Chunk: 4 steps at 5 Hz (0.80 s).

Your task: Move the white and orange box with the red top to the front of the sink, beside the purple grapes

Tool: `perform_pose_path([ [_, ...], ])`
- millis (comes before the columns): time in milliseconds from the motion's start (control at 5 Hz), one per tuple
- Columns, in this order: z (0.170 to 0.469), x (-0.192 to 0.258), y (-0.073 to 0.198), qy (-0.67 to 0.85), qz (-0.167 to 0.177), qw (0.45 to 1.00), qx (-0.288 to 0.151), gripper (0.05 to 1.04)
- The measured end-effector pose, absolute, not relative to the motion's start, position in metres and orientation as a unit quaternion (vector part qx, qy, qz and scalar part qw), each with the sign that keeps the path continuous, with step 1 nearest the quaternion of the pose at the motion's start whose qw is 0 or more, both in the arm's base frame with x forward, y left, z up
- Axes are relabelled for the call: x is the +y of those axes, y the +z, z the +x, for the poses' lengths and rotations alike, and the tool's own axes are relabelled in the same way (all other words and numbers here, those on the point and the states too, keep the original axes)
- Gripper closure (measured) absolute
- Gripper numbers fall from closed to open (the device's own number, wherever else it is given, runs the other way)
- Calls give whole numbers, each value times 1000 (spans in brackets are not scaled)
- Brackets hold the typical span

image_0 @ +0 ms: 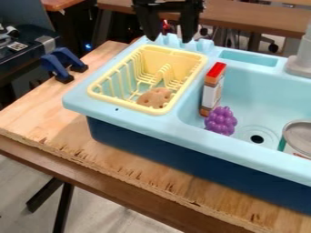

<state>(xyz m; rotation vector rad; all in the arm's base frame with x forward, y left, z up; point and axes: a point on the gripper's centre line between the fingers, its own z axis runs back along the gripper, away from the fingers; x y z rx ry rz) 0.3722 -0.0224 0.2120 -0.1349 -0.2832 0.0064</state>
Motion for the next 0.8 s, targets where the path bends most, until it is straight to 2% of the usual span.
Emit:
perform_pose_path([
  [400, 382, -41, 211, -11, -85, 986, -144, 81],
  [800, 385, -59, 197, -27, -39, 992, -114, 81],
])
